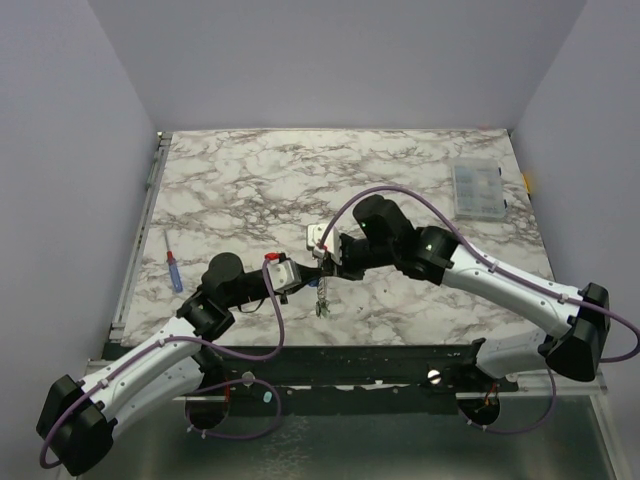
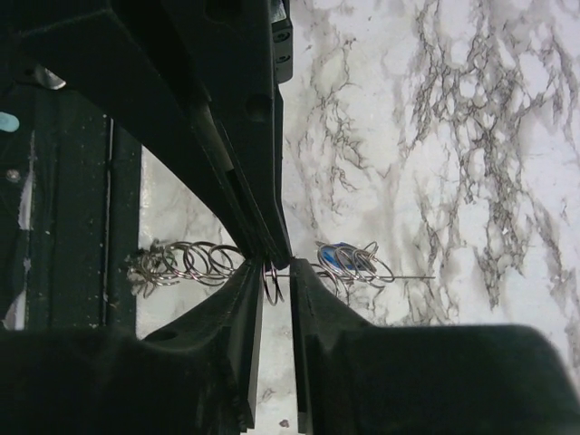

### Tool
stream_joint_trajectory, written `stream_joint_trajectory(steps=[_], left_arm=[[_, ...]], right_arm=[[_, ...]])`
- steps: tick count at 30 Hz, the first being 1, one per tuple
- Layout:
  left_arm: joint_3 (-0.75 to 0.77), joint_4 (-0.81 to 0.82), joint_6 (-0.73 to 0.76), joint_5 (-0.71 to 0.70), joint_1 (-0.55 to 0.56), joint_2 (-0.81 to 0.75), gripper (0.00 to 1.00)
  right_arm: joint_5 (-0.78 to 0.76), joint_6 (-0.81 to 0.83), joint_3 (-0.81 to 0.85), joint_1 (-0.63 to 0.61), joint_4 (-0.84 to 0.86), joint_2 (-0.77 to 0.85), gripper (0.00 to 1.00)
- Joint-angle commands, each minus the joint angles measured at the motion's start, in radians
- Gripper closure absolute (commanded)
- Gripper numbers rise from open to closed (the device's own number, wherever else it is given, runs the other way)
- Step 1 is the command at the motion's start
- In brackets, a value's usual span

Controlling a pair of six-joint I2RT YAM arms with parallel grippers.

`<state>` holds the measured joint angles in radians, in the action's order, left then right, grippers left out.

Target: Put the keys on the keyring

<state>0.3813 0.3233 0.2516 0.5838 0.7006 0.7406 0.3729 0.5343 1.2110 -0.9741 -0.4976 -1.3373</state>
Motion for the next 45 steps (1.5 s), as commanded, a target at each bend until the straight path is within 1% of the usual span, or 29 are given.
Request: stream_joint_trajectory(steps=[1,7,13,20,21,24,26,28,30,39,45], left_arm=[[0.033,0.019,0.006,0.010,0.004,-0.014,1.00],[0.033,0.019,0.008,0.010,0.004,-0.019,1.00],[0.031,0.020,0.014,0.019,0.004,-0.034,1.00],[0.025,0.021,0.047,0.072,0.005,-0.051,1.00],[0.023,0.025,0.046,0.073,0.005,-0.054,0.97],[0.015,0.031,0.052,0.075,0.005,-0.066,0.81],[0.012,0.034,0.055,0.071,0.005,-0.075,0.72],[0.008,0.037,0.057,0.071,0.005,-0.080,0.66],[0.008,0.038,0.057,0.072,0.004,-0.084,0.63],[0.004,0.080,0.036,0.095,0.005,-0.076,0.63],[0.008,0.122,-0.011,0.093,0.005,-0.056,0.69]], right_arm=[[0.024,0.009,0.041,0.003,-0.002,-0.019,0.81],[0.017,0.009,0.025,0.003,-0.001,-0.010,0.99],[0.007,0.008,-0.007,0.003,0.029,0.026,0.99],[0.015,0.007,-0.057,0.003,0.076,0.113,0.99],[0.014,0.006,-0.064,0.003,0.084,0.124,0.99],[0.007,0.004,-0.087,0.003,0.107,0.148,0.99],[0.000,0.000,-0.102,0.003,0.122,0.163,0.99],[-0.003,-0.005,-0.115,0.003,0.136,0.180,0.99],[-0.001,-0.010,-0.126,0.004,0.148,0.197,0.99],[0.023,-0.017,-0.131,0.003,0.159,0.219,0.99],[0.030,-0.020,-0.130,0.003,0.159,0.212,0.99]])
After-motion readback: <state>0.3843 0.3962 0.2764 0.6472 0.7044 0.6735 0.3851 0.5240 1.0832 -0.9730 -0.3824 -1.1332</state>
